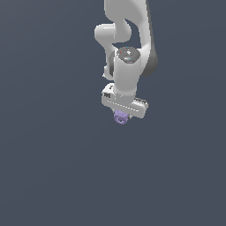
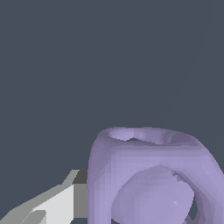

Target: Pick up the object and move it to a goal position.

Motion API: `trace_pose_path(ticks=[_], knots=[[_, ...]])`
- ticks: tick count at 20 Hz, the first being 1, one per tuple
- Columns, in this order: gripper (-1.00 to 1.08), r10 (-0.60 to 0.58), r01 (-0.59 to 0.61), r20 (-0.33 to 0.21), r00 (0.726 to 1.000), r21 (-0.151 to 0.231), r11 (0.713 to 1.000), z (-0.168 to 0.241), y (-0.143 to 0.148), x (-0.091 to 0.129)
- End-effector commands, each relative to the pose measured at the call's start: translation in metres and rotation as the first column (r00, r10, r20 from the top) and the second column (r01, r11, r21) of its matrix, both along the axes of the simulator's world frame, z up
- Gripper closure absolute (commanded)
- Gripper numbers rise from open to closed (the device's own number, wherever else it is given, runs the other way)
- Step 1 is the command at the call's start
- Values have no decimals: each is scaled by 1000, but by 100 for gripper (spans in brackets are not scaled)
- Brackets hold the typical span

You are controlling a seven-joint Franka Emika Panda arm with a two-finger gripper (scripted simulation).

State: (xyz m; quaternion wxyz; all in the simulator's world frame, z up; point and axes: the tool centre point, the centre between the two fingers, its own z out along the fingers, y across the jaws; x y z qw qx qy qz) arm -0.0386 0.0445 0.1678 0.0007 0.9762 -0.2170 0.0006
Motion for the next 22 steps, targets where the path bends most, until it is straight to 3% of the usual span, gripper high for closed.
trace_pose_path(ticks=[1, 12, 22], knots=[[108, -1, 1, 0, 1000, -1, 1000, 25, 15, 7], [108, -1, 1, 0, 1000, 0, 1000, 123, 79, 39], [108, 0, 0, -1, 1000, 1, 1000, 185, 120, 61]])
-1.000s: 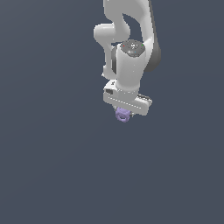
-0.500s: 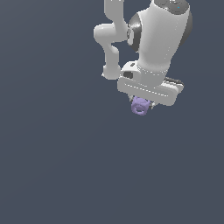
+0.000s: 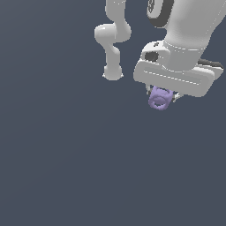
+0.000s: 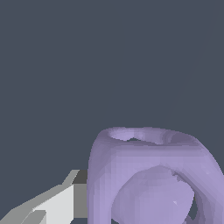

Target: Pick up the object and move it to a goal position.

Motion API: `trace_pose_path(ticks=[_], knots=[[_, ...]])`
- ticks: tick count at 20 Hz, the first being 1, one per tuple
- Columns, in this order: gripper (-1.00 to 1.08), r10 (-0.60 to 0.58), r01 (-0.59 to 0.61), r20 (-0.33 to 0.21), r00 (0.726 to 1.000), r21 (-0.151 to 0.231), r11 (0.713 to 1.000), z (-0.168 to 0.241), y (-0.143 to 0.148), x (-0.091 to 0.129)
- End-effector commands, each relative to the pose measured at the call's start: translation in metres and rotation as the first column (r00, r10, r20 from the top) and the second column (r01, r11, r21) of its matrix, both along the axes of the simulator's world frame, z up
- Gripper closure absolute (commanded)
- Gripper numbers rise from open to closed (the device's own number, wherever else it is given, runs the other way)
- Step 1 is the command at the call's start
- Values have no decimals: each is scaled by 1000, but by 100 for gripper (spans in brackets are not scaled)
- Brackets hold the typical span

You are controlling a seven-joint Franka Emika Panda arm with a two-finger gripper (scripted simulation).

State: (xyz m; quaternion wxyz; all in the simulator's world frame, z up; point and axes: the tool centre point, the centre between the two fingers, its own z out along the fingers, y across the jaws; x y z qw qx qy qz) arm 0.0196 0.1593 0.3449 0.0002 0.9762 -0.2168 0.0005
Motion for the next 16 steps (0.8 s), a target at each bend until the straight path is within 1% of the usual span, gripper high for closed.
trace_pose_path(ticks=[1, 8, 16], knots=[[108, -1, 1, -1, 1000, 0, 1000, 12, 8, 4], [108, 0, 0, -1, 1000, 0, 1000, 31, 20, 13], [108, 0, 0, -1, 1000, 0, 1000, 38, 25, 16]])
